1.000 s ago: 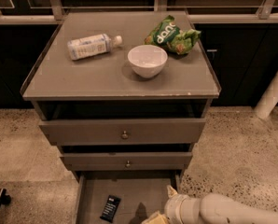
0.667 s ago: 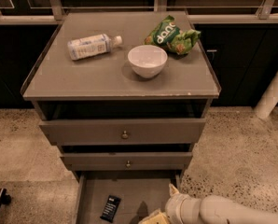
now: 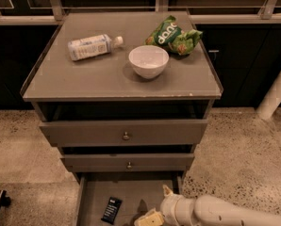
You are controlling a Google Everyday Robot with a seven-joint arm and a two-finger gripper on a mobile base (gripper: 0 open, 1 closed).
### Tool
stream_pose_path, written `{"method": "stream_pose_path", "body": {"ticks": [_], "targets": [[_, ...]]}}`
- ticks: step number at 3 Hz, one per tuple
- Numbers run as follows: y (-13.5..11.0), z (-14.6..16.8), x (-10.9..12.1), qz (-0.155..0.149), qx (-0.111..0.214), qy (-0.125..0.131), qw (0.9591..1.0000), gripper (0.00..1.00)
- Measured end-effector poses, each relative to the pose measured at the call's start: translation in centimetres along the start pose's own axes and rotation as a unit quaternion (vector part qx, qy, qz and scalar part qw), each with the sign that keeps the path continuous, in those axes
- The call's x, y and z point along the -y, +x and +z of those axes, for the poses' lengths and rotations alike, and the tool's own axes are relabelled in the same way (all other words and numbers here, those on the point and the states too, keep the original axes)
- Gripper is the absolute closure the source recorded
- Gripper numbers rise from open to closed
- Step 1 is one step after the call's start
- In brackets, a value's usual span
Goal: Pick rxbar blueberry from bottom drawer and place on counter
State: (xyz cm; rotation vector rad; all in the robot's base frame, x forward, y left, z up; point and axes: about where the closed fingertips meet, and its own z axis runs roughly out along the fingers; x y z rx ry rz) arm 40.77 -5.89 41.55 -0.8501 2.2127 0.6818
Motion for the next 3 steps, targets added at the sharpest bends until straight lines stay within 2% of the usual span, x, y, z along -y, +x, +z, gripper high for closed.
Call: {"method": "stream_pose_path", "body": {"ticks": [1,2,3], "targets": [[0.2,4.9,-0.4,-0.004,0.031,-0.035,0.9989,0.00],[1.4,9.3,-1.7,0.001,0.040,-0.063,0.9972,0.00],[1.6,9.6,-1.8,0.003,0.038,-0.059,0.9975,0.00]]}}
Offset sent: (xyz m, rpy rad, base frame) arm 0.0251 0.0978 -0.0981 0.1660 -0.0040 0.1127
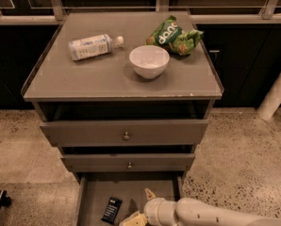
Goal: Pick rxbar blueberry from bottom drawer and place on counter
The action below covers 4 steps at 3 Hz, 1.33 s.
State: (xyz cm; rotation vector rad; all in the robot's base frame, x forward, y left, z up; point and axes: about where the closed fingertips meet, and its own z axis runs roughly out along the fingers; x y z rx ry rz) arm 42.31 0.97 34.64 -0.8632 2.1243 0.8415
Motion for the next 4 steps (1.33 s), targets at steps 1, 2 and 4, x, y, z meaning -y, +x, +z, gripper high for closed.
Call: {"method": "stream_pose_path", "body": {"ticks": [1,2,4], "targets": [[-0.1,1.6,1.5,-0.034,0.032,0.019,0.9987,0.00],[1.0,7.5,3.8,-0.086,0.077,0.009,0.9933,0.00],[2.1,9.1,4.4,-0.089,0.051,0.018,0.9946,0.00]]}}
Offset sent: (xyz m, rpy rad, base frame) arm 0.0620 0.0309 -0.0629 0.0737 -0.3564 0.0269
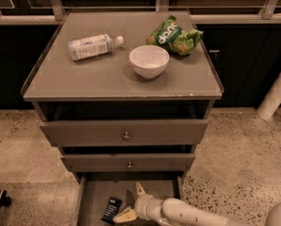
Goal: Pick rxbar blueberry from bottom drawer and place on counter
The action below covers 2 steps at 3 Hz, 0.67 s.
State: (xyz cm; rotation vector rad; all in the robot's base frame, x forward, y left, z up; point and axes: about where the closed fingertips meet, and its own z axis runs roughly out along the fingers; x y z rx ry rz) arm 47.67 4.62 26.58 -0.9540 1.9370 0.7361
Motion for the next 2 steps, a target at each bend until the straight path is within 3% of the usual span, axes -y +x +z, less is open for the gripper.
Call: {"method": "stream_pose_path", "body": {"ticks": [2], "targets": [[4.2,6.6,0.7,-0.040,-0.070,0.003,0.9968,0.00]]}}
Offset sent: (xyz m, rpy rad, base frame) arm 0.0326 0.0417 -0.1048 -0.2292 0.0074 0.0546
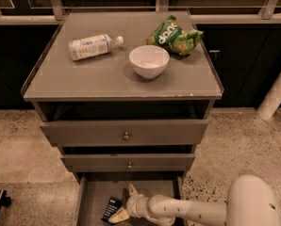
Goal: Pick rxbar blueberry from bottom drawer and place on counter
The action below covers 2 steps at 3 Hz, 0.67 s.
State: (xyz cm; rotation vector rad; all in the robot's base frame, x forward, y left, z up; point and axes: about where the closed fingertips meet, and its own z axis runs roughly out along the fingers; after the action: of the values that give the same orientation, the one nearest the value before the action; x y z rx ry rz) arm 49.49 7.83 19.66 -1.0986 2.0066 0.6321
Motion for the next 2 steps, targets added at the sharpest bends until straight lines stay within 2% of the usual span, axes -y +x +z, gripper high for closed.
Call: {"method": "stream_pose_path", "body": {"ticks": [2], "targets": [[-1.4,2.9,-0.2,-0.012,0.020,-0.007,0.9997,0.00]]}}
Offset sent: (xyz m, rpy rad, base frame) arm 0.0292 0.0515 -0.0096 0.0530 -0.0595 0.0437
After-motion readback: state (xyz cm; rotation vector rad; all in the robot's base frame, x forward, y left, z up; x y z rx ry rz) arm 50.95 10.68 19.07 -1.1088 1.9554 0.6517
